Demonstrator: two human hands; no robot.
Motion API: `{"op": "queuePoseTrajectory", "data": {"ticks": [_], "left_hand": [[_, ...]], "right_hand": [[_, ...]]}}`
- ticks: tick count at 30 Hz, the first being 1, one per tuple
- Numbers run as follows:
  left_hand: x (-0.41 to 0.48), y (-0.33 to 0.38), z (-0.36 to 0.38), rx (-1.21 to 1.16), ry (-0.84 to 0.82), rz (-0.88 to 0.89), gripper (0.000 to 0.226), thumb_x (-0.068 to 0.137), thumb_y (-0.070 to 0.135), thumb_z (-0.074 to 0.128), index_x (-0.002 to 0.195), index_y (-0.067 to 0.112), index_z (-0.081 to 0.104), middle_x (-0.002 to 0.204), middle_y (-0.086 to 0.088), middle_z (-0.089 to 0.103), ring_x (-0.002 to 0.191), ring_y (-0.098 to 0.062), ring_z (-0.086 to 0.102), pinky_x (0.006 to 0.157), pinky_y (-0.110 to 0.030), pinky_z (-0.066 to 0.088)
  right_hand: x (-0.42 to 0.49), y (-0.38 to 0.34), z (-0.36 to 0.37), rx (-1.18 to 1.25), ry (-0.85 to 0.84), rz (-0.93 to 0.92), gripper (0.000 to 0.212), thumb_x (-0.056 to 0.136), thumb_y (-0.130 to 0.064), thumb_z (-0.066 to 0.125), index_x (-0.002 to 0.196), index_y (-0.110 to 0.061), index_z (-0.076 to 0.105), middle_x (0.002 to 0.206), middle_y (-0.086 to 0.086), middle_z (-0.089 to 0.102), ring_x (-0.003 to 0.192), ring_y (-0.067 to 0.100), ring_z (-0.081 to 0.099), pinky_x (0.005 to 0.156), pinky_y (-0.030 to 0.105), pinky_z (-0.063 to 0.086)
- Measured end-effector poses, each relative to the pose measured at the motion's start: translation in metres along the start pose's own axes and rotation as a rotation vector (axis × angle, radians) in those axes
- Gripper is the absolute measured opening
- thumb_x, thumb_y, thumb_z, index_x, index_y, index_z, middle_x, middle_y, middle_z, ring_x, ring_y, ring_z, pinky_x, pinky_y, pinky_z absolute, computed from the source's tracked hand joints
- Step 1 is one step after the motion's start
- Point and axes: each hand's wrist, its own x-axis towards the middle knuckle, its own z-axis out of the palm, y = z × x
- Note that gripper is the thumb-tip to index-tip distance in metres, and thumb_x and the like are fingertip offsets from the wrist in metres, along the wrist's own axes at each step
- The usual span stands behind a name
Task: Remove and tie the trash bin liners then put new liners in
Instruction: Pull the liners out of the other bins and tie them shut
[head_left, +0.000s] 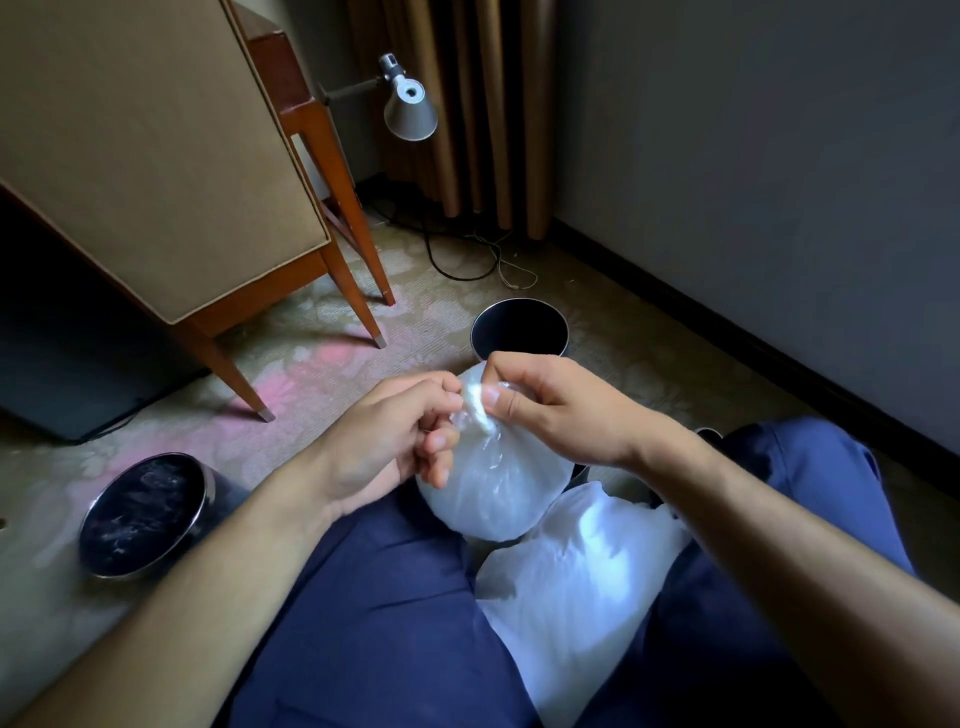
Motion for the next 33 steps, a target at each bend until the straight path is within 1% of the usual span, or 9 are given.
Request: {"op": "queuePoseTrajectory", "data": {"ticks": [3,7,11,15,17,22,24,29,33], "left_hand": [[0.005,0.001,0.000,0.124,0.011,-0.091,0.024,0.097,0.024,0.054,0.077,0.011,0.056,0.054,-0.004,0.036,0.039,-0.023,0.047,0.055,-0.033,0.031],[0.009,0.017,0.008,0.278,0.013,-0.287,0.024,0.098,0.027,0.055,0.094,0.005,0.063,0.050,-0.003,0.031,0.035,-0.018,0.032,0.051,-0.029,0.029],[0.018,0.028,0.021,0.859,0.173,-0.240,0.031,0.090,0.038,0.050,0.076,0.010,0.054,0.044,-0.002,0.047,0.035,-0.018,0.041,0.055,-0.028,0.033],[0.025,0.017,0.023,0.266,0.189,-0.163,0.026,0.100,0.024,0.052,0.080,0.007,0.055,0.053,-0.003,0.033,0.037,-0.017,0.032,0.047,-0.026,0.032],[0.026,0.008,0.025,0.163,0.174,-0.221,0.021,0.100,0.020,0.052,0.084,0.008,0.054,0.050,-0.002,0.031,0.036,-0.015,0.029,0.043,-0.025,0.032],[0.039,-0.007,0.036,0.926,0.201,-0.284,0.031,0.090,0.034,0.048,0.067,0.014,0.046,0.048,-0.003,0.047,0.041,-0.023,0.049,0.052,-0.026,0.037],[0.046,-0.009,0.043,1.161,0.277,-0.293,0.029,0.088,0.041,0.050,0.080,0.013,0.054,0.065,-0.009,0.057,0.059,-0.025,0.057,0.052,-0.028,0.037],[0.061,-0.007,0.059,1.385,0.375,-0.303,0.040,0.087,0.036,0.054,0.117,0.012,0.061,0.103,-0.014,0.056,0.088,-0.032,0.053,0.072,-0.036,0.045],[0.065,-0.005,0.060,1.340,0.340,-0.237,0.030,0.091,0.034,0.050,0.099,0.008,0.063,0.086,-0.016,0.067,0.073,-0.029,0.061,0.057,-0.030,0.041]], "right_hand": [[-0.003,0.010,-0.005,-0.181,0.001,-0.070,0.019,0.104,-0.028,0.055,0.086,-0.023,0.057,0.074,-0.004,0.057,0.066,0.006,0.048,0.062,0.016,0.036],[-0.004,0.019,-0.008,-0.417,0.026,-0.196,0.022,0.102,-0.032,0.051,0.091,-0.014,0.059,0.067,-0.007,0.047,0.059,0.008,0.041,0.058,0.023,0.032],[0.001,0.026,-0.006,-0.482,0.073,-0.233,0.023,0.101,-0.030,0.051,0.090,-0.011,0.057,0.070,-0.006,0.048,0.064,0.014,0.039,0.061,0.033,0.036],[-0.004,0.036,-0.013,-0.451,0.174,-0.181,0.020,0.100,-0.029,0.055,0.088,-0.012,0.057,0.072,-0.004,0.052,0.066,0.016,0.045,0.061,0.030,0.037],[-0.009,0.041,-0.014,-0.479,0.141,-0.214,0.018,0.100,-0.025,0.058,0.089,-0.012,0.058,0.075,-0.001,0.055,0.069,0.017,0.048,0.064,0.029,0.038],[-0.015,0.058,-0.003,-0.553,0.025,-0.210,0.018,0.098,-0.024,0.058,0.087,-0.011,0.058,0.074,0.004,0.057,0.070,0.022,0.048,0.066,0.037,0.043],[-0.015,0.060,0.003,-0.549,0.030,-0.175,0.019,0.097,-0.025,0.057,0.084,-0.011,0.056,0.071,0.005,0.057,0.067,0.025,0.051,0.065,0.043,0.045],[-0.011,0.061,0.004,-0.538,0.071,-0.107,0.019,0.094,-0.023,0.054,0.079,-0.010,0.050,0.063,0.007,0.053,0.061,0.028,0.048,0.060,0.046,0.045],[-0.024,0.072,0.005,-0.510,0.166,-0.018,0.023,0.097,-0.029,0.055,0.082,-0.012,0.051,0.067,0.006,0.056,0.063,0.028,0.051,0.059,0.041,0.044]]}}
